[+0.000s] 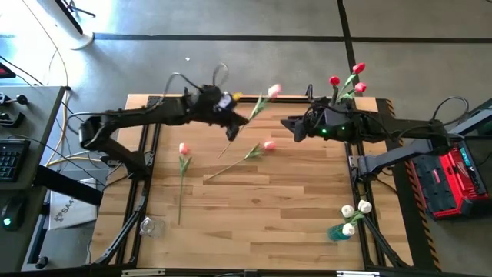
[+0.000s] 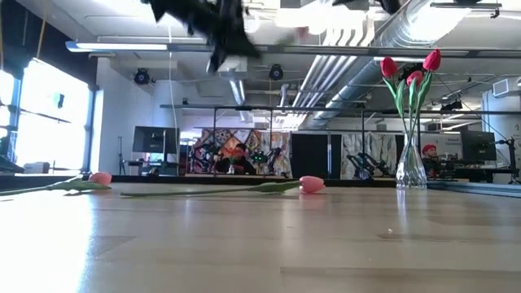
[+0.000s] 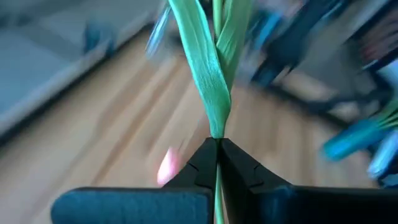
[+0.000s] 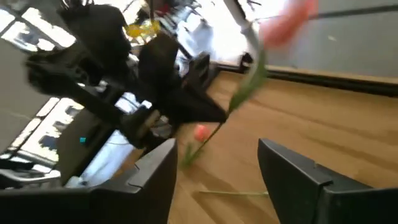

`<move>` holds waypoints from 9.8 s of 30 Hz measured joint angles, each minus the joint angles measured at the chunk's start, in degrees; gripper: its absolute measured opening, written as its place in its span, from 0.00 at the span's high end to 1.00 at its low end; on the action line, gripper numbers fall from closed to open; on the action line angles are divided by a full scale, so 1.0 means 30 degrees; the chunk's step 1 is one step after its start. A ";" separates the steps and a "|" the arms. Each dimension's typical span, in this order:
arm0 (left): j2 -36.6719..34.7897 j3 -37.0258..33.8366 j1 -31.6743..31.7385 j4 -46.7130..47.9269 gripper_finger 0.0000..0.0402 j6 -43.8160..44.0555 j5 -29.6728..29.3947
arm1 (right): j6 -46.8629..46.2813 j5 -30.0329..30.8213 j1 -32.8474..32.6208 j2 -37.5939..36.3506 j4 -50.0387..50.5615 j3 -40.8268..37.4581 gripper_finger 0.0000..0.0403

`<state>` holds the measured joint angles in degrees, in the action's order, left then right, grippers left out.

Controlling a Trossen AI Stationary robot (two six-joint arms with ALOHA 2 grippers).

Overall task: Sort flowers into vase by color
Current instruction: Put the center pink flower into the bottom transparent vase, then put the left pink flower into the bottom transparent vase

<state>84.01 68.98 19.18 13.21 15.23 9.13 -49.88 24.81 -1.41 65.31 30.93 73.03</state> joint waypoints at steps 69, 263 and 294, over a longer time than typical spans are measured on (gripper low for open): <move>0.0677 0.0039 -0.1869 -0.8761 0.99 0.1222 0.7726 | 1.3593 -0.7236 0.1289 0.3076 -0.7145 -0.0007 0.81; -0.8072 -1.2100 -0.3511 0.8800 0.99 1.2005 -0.6332 | 0.4079 -0.6498 0.2580 0.6501 -0.1957 0.0000 0.49; -1.7983 -0.5571 -1.6632 0.4845 1.00 0.1326 -0.1925 | -0.4478 -0.1902 -0.2598 0.6501 -0.2024 -0.0002 0.49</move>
<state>30.06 52.27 -30.72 27.75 19.21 3.35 -63.31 19.11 -9.21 84.82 24.86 73.03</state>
